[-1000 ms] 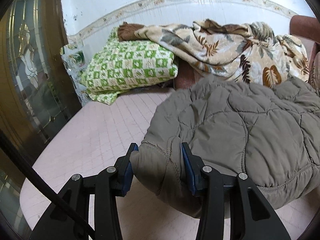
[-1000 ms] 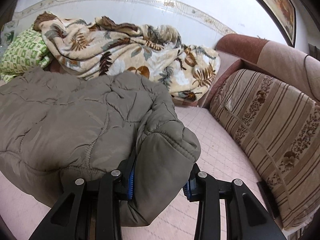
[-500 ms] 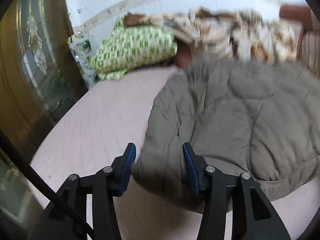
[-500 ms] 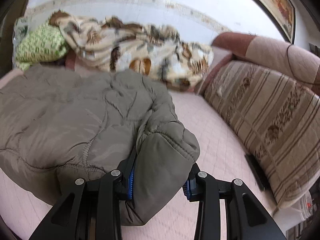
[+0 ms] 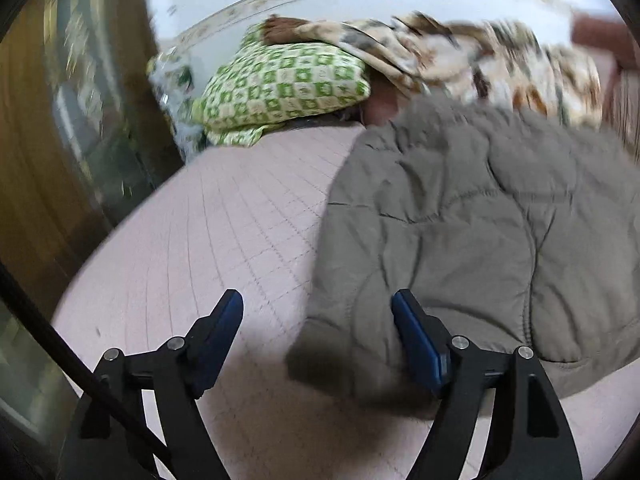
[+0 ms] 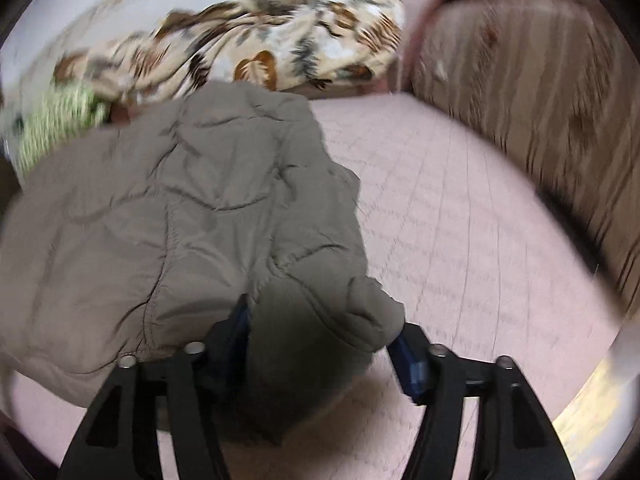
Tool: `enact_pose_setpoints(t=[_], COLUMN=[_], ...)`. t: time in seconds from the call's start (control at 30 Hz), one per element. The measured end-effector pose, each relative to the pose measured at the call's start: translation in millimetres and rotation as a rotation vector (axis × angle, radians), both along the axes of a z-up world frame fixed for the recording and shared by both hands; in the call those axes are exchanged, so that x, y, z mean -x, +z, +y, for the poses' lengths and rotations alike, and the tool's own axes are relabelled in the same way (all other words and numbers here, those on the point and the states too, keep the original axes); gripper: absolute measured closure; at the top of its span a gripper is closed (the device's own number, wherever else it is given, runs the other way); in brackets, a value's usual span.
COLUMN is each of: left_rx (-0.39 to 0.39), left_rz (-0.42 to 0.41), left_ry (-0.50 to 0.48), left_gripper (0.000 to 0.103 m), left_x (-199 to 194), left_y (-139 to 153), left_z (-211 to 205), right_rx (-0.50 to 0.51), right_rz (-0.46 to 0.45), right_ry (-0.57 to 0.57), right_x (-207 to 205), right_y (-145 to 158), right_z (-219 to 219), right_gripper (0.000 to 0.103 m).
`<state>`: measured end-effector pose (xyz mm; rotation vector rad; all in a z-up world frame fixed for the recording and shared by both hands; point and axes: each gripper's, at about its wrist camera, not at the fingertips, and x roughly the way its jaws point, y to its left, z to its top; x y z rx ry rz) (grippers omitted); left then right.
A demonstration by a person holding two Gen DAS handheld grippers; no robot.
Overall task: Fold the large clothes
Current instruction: 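Open both tools and release the folded jacket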
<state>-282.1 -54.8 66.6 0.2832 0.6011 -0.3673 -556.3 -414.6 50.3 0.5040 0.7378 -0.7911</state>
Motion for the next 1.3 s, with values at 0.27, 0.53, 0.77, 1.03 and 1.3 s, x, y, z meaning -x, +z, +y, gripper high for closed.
enact_pose_setpoints(t=[0.27, 0.53, 0.77, 1.03, 1.3], left_rx=[0.158, 0.002, 0.069, 0.168, 0.150], left_rz=[-0.165, 0.101, 0.023, -0.003, -0.062], left_ry=[0.161, -0.094, -0.054, -0.083, -0.202], left_gripper=[0.024, 0.025, 0.025, 0.018, 0.015], left_x=[20.4, 6.8, 25.6, 125.8, 172.6], left_y=[36.5, -12.2, 6.8, 40.9, 56.3], left_z=[53.5, -13.9, -1.5, 11.8, 8.2], right_rx=[0.189, 0.079, 0.074, 0.299, 0.364], right_rz=[-0.136, -0.083, -0.098, -0.251, -0.294], right_ry=[-0.162, 0.020, 0.003, 0.020, 0.208], right_x=[63.4, 7.4, 18.8, 50.7, 57.7], right_y=[40.9, 14.4, 11.2, 61.8, 76.6], right_z=[45.0, 46.0, 44.8, 157.9, 233.5], right_gripper=[0.032, 0.070, 0.070, 0.036, 0.024])
